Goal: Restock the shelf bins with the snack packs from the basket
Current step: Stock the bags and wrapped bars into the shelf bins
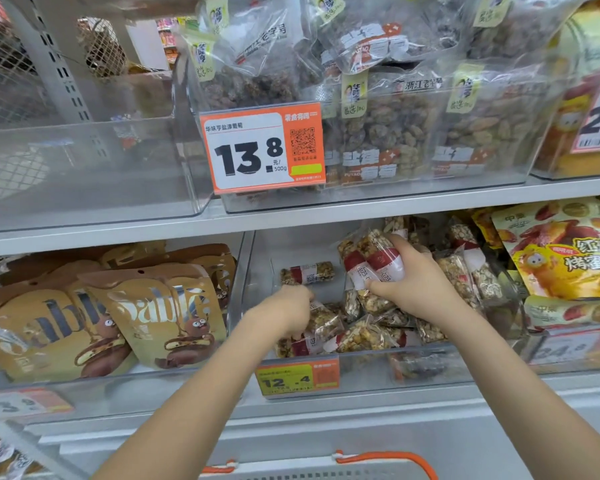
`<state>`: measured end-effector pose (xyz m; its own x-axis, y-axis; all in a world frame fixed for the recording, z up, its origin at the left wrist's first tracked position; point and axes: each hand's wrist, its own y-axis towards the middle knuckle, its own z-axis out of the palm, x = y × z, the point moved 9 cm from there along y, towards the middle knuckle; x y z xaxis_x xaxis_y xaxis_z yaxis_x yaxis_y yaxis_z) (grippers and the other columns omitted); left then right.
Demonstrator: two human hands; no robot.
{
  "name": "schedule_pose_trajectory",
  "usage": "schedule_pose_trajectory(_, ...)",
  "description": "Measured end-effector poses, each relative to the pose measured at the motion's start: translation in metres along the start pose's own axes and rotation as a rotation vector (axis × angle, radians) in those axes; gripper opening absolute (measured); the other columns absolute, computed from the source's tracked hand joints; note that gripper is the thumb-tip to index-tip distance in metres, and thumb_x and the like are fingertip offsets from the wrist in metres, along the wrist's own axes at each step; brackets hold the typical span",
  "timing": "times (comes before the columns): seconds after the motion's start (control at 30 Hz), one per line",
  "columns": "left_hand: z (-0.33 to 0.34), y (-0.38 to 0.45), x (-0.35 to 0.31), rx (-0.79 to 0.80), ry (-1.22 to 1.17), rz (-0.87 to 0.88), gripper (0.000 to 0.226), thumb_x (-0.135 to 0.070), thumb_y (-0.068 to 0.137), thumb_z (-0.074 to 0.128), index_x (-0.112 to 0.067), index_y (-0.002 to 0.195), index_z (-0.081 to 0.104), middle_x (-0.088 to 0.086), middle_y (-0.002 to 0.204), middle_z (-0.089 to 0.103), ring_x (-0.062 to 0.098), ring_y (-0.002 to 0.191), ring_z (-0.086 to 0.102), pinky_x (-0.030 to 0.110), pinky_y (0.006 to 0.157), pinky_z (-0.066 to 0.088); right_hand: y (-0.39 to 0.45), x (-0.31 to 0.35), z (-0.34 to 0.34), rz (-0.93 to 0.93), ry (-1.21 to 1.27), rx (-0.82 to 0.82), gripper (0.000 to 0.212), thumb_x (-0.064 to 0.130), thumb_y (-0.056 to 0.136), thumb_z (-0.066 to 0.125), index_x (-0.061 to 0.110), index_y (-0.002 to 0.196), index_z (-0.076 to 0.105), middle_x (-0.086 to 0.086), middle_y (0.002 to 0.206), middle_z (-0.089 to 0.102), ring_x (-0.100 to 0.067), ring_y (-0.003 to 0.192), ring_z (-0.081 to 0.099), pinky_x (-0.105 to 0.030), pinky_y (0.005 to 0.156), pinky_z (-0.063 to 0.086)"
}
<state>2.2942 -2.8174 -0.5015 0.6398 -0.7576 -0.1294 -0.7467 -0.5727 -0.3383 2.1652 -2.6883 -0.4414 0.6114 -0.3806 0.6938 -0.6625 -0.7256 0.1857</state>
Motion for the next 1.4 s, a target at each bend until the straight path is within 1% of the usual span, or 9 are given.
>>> schedule_pose_trajectory(0.1, -0.006, -0.006, -0.006, -0.039, 0.221, 0.146, 0.071, 0.011, 0.086, 0.042, -0.029, 0.145, 0.034, 0.015, 0.140, 0.040, 0.033, 0.122, 0.046, 0.037, 0.088, 0.046, -0.001, 0.002, -0.002, 0.006, -0.012, 0.002, 0.083, 0.033, 0.074, 0.073, 0.034, 0.144, 0.029, -0.014, 0.124, 0.050, -0.028, 0.120, 0.043, -0.035, 0.091, 0.042)
schedule_pose_trajectory(0.23, -0.018, 0.002, -0.013, -0.204, 0.308, 0.281, 0.045, 0.000, 0.086, 0.054, -0.016, 0.127, 0.046, 0.012, 0.122, 0.050, 0.030, 0.115, 0.047, 0.038, 0.085, 0.044, -0.001, 0.002, -0.004, 0.016, -0.005, 0.016, 0.085, 0.035, 0.076, 0.074, 0.034, 0.145, 0.026, -0.014, 0.129, 0.045, -0.030, 0.121, 0.044, -0.034, 0.094, 0.041)
schedule_pose_trajectory(0.4, -0.048, 0.023, 0.007, -0.209, 0.095, 0.100, 0.033, -0.019, 0.084, 0.068, -0.011, 0.105, 0.044, 0.007, 0.101, 0.055, 0.025, 0.088, 0.054, 0.031, 0.069, 0.044, -0.001, -0.001, -0.002, 0.005, 0.025, 0.023, 0.083, 0.035, 0.075, 0.074, 0.035, 0.144, 0.028, -0.013, 0.127, 0.048, -0.027, 0.122, 0.041, -0.033, 0.090, 0.039)
schedule_pose_trajectory(0.67, -0.021, 0.080, 0.013, -0.280, 0.071, 0.048, 0.042, -0.008, 0.085, 0.066, -0.011, 0.124, 0.053, 0.012, 0.121, 0.054, 0.030, 0.110, 0.056, 0.039, 0.089, 0.049, 0.001, -0.003, 0.000, -0.007, 0.013, 0.031, 0.083, 0.035, 0.076, 0.073, 0.037, 0.145, 0.026, -0.012, 0.130, 0.044, -0.026, 0.116, 0.045, -0.029, 0.082, 0.037)
schedule_pose_trajectory(0.8, 0.007, 0.091, 0.010, -0.207, 0.039, 0.118, 0.073, -0.037, 0.092, 0.054, -0.033, 0.150, 0.009, -0.003, 0.159, 0.003, 0.024, 0.146, 0.002, 0.049, 0.117, 0.006, 0.004, -0.003, 0.002, -0.015, 0.007, 0.029, 0.082, 0.036, 0.075, 0.073, 0.038, 0.143, 0.028, -0.010, 0.127, 0.049, -0.017, 0.100, 0.042, -0.028, 0.079, 0.037)
schedule_pose_trajectory(0.97, 0.018, 0.108, 0.008, -0.112, 0.224, 0.164, 0.072, -0.020, 0.102, 0.039, -0.037, 0.147, -0.015, -0.007, 0.157, -0.017, 0.020, 0.146, -0.012, 0.047, 0.117, -0.001, 0.006, -0.006, 0.003, -0.044, 0.013, 0.038, 0.080, 0.038, 0.074, 0.075, 0.033, 0.142, 0.032, 0.000, 0.122, 0.053, -0.023, 0.123, 0.043, -0.028, 0.084, 0.038)
schedule_pose_trajectory(1.17, 0.016, 0.101, 0.012, -0.098, 0.289, 0.129, 0.069, -0.052, 0.097, 0.031, -0.038, 0.146, -0.016, 0.000, 0.157, -0.018, 0.026, 0.145, -0.012, 0.050, 0.117, 0.002, 0.004, -0.001, 0.001, -0.037, -0.020, 0.041, 0.080, 0.036, 0.077, 0.075, 0.032, 0.143, 0.030, -0.002, 0.129, 0.050, -0.026, 0.133, 0.033, -0.037, 0.098, 0.038)
schedule_pose_trajectory(1.3, 0.020, 0.105, -0.005, -0.097, 0.322, 0.216, 0.066, -0.028, 0.102, 0.039, -0.035, 0.149, -0.006, -0.005, 0.158, -0.016, 0.020, 0.145, -0.014, 0.047, 0.116, -0.003, 0.002, -0.001, 0.001, -0.033, -0.028, 0.037, 0.079, 0.036, 0.078, 0.074, 0.032, 0.143, 0.030, -0.003, 0.132, 0.049, -0.026, 0.134, 0.031, -0.037, 0.096, 0.038)
schedule_pose_trajectory(1.4, 0.019, 0.106, -0.003, -0.109, 0.331, 0.209, 0.071, -0.015, 0.099, 0.043, -0.033, 0.150, -0.002, -0.007, 0.158, -0.014, 0.019, 0.146, -0.011, 0.049, 0.116, 0.001, 0.002, 0.000, 0.001, -0.050, -0.003, 0.045, 0.074, 0.036, 0.077, 0.075, 0.033, 0.140, 0.035, 0.004, 0.115, 0.049, -0.024, 0.129, 0.035, -0.033, 0.089, 0.036)
